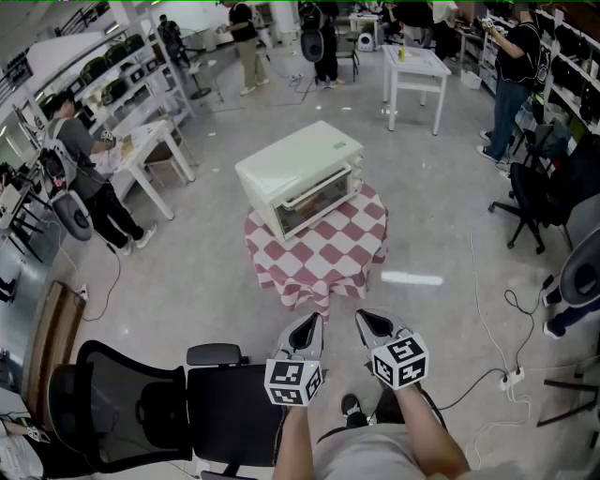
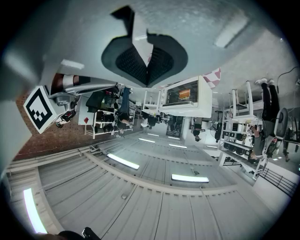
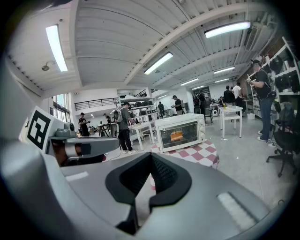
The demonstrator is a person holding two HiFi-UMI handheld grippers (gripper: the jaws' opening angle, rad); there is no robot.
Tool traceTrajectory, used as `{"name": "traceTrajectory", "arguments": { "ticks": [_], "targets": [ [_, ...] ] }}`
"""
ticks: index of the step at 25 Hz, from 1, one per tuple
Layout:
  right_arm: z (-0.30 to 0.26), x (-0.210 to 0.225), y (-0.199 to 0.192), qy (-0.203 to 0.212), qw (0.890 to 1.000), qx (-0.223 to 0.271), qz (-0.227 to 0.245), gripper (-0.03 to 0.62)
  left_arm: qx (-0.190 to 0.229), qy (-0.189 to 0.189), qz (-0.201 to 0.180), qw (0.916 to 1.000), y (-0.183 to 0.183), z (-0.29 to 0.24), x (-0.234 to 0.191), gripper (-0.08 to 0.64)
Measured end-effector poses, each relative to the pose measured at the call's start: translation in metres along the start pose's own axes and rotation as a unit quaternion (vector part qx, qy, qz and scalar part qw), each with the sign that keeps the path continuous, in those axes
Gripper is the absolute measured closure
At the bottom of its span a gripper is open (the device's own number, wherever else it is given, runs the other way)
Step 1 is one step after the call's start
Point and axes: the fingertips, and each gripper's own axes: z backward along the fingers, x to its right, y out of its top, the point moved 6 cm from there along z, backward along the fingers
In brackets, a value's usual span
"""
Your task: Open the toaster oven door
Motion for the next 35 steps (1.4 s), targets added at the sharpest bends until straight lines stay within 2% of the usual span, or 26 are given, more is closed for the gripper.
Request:
{"name": "traceTrajectory", "arguments": {
  "ticks": [5, 9, 14, 21, 25, 29, 32, 35],
  "targets": [
    [-0.001, 0.008, 0.002, -0.012, 1.000, 0.010, -0.005, 0.591, 0.006, 0.000, 0.004, 1.0000, 0.003, -0.004, -0.003, 0.554],
    [-0.003, 0.020, -0.005, -0.015, 1.000, 0.006, -0.012, 0.591, -0.002, -0.020, 0.033, 0.9992, -0.003, -0.015, 0.001, 0.554],
    [-0.019, 0.043, -0.009, 0.001, 0.998, 0.019, -0.065, 0.589, -0.025, -0.015, 0.010, 0.9995, -0.006, -0.036, -0.003, 0.554],
    [-0.055, 0.080, -0.012, 0.005, 0.997, 0.010, -0.076, 0.589, -0.022, 0.014, 0.016, 0.9995, -0.007, -0.083, -0.030, 0.554],
    [-0.096, 0.108, 0.007, 0.007, 0.996, 0.018, -0.088, 0.590, -0.043, 0.007, -0.005, 0.9990, 0.007, -0.122, -0.048, 0.554],
    [-0.134, 0.145, 0.049, 0.014, 0.998, 0.028, -0.063, 0.591, -0.044, 0.006, -0.019, 0.9988, 0.038, -0.178, -0.068, 0.554],
    [-0.156, 0.172, 0.076, 0.059, 0.998, 0.020, -0.032, 0.589, -0.053, 0.004, -0.028, 0.9982, 0.054, -0.219, -0.078, 0.554],
    [-0.171, 0.194, 0.085, 0.092, 0.996, -0.013, 0.002, 0.589, -0.071, 0.002, -0.033, 0.9969, 0.056, -0.249, -0.084, 0.554]
  ]
}}
